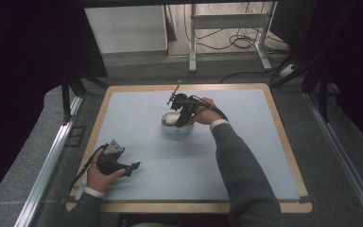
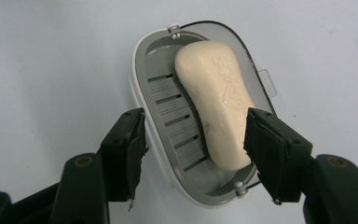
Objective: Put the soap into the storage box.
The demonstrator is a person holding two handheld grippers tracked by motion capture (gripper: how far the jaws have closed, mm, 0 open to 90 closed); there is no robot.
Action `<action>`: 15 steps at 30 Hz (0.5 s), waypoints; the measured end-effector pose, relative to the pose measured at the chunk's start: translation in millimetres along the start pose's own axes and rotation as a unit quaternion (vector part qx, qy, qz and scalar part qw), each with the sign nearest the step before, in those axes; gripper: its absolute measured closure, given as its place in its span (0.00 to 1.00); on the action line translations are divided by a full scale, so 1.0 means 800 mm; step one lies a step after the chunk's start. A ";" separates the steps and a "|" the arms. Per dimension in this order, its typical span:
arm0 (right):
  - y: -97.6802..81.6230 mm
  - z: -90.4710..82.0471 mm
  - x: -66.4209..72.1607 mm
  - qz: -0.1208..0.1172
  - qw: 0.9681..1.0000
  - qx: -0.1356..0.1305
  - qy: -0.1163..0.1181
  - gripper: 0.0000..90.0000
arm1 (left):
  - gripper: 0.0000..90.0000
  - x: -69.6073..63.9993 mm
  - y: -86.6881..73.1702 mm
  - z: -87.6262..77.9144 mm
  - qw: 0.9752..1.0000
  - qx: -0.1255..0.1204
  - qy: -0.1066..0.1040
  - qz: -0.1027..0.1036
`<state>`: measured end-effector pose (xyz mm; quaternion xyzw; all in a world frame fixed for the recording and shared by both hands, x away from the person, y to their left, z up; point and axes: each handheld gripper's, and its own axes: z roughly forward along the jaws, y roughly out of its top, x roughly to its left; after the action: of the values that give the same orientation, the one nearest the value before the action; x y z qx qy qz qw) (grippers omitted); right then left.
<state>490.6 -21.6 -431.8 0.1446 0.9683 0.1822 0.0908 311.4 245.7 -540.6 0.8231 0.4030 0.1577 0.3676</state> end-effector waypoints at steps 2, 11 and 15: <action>-0.003 -0.004 0.000 0.002 1.000 -0.006 0.002 0.43 | 0.10 0.001 0.000 0.000 1.000 0.000 -0.001 0.000; -0.024 -0.029 0.003 0.015 0.999 -0.042 0.004 0.41 | 0.10 -0.001 0.000 0.003 1.000 0.000 -0.003 -0.005; -0.038 -0.035 0.002 0.029 0.998 -0.058 0.001 0.40 | 0.10 0.000 -0.001 -0.001 1.000 0.001 0.003 -0.003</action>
<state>475.2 -57.6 -417.9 0.1668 0.9517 0.2407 0.0927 310.6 246.3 -540.3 0.8217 0.4068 0.1590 0.3661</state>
